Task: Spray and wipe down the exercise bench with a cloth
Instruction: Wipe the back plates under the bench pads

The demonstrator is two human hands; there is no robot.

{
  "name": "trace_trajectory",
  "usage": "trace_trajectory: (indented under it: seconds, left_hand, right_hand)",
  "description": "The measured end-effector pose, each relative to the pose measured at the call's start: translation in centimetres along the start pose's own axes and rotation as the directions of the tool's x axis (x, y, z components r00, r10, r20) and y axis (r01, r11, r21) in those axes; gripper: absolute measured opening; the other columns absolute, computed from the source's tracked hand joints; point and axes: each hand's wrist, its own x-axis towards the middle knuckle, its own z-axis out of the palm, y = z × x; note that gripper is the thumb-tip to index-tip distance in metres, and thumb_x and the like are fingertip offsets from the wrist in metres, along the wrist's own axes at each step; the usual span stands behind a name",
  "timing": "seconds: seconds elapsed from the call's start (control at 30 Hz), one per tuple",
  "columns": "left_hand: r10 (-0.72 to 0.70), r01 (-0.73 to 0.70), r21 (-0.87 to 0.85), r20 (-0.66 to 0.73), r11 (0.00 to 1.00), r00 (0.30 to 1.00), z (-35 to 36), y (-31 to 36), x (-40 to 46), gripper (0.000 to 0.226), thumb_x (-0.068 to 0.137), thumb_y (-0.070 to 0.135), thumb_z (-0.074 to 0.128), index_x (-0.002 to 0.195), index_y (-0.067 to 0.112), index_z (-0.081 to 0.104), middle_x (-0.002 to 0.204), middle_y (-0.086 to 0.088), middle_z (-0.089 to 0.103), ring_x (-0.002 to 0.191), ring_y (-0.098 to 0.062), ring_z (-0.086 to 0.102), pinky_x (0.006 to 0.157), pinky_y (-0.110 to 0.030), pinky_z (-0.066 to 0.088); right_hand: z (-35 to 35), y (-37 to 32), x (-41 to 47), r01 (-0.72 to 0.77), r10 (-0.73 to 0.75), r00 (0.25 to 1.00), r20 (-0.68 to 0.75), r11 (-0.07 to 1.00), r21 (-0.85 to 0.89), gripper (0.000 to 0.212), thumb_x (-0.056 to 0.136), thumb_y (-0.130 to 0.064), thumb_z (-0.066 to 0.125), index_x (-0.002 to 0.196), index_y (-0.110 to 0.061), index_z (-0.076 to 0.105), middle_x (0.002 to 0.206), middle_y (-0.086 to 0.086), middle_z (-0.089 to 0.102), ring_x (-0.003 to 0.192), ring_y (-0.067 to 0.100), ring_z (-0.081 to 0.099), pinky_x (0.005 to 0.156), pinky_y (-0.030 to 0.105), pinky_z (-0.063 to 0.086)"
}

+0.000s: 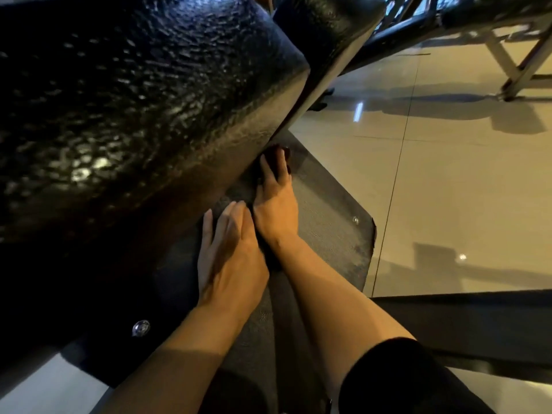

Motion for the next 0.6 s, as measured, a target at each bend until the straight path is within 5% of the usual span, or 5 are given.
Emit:
trace_trajectory:
  seconds: [0.17,0.33,0.43,0.53,0.6]
  left_hand:
    - [-0.013,0.011,-0.064,-0.035,0.998,0.999,0.4,0.7,-0.2,0.061,0.080,0.024,0.031,0.123,-0.014,0.054,0.125,-0.025,0.058,0.120,-0.035,0.055,0.109,-0.049,0.020]
    - [0.040,-0.042,-0.065,-0.035,0.997,0.999,0.2,0.4,0.0,0.061,0.082,0.022,0.029,0.122,-0.017,0.054,0.124,-0.026,0.059,0.118,-0.037,0.059,0.107,-0.057,0.033]
    - [0.084,-0.084,0.026,0.017,0.996,0.996,0.2,0.6,0.2,0.060,0.081,0.024,0.033,0.121,-0.016,0.056,0.122,-0.026,0.061,0.118,-0.036,0.058,0.106,-0.061,0.037]
    - [0.075,-0.081,0.091,0.072,0.993,0.995,-0.2,1.6,0.2,0.063,0.082,0.028,0.044,0.133,-0.009,0.048,0.135,-0.021,0.053,0.132,-0.029,0.044,0.117,-0.051,0.013]
    - [0.081,-0.089,0.073,0.104,0.993,0.991,-0.6,2.9,0.0,0.065,0.091,0.026,0.039,0.149,0.000,0.025,0.154,-0.013,0.030,0.146,-0.021,0.021,0.120,-0.047,-0.002]
  right_hand:
    - [-2.3,6.0,-0.1,-0.216,0.213,0.973,-0.087,0.976,-0.031,0.046,0.104,-0.018,0.037,0.149,-0.020,0.036,0.163,0.001,0.011,0.146,0.030,0.020,0.116,0.050,0.029]
    - [-4.3,11.2,-1.0,-0.615,0.600,0.754,-0.267,0.788,0.035,0.048,0.100,-0.007,0.038,0.147,-0.006,0.034,0.155,0.018,0.020,0.139,0.035,0.026,0.113,0.047,0.028]
    - [-3.0,7.6,1.3,-0.474,0.459,0.865,-0.204,0.880,-0.032,0.044,0.101,-0.013,0.035,0.144,-0.004,0.040,0.151,0.018,0.030,0.137,0.036,0.028,0.114,0.046,0.027]
    - [-2.4,5.2,2.8,-0.138,0.136,0.990,-0.028,0.986,-0.094,0.048,0.103,-0.017,0.038,0.151,-0.012,0.032,0.162,0.009,0.010,0.145,0.031,0.021,0.115,0.042,0.031]
    - [-2.9,5.7,1.5,-0.104,0.103,0.995,-0.012,0.988,-0.112,0.049,0.104,-0.018,0.037,0.152,-0.017,0.030,0.163,0.003,0.007,0.146,0.029,0.021,0.113,0.042,0.034]
